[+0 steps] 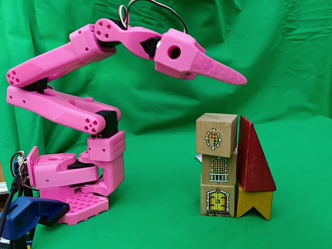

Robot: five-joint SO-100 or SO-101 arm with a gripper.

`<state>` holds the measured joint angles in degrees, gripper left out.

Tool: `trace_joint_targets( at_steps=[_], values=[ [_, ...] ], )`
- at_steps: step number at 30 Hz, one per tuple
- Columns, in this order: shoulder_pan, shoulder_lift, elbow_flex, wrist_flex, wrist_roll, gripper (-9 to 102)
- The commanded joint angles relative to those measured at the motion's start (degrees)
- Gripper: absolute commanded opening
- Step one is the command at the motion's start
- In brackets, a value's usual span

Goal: Grasp some building blocks and build the house on the picture.

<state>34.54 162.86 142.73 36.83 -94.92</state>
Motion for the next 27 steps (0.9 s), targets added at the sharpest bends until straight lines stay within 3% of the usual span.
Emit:
trace_joint_targets(
  at_steps=[1, 11, 27],
  values=[
    [1.32, 1.67, -0.18, 0.00, 0.53, 11],
    [6.68, 2.90, 4.83, 0.00, 0.53, -5],
    [7.29, 1.76, 13.18, 0.00, -0.35, -6]
  ],
)
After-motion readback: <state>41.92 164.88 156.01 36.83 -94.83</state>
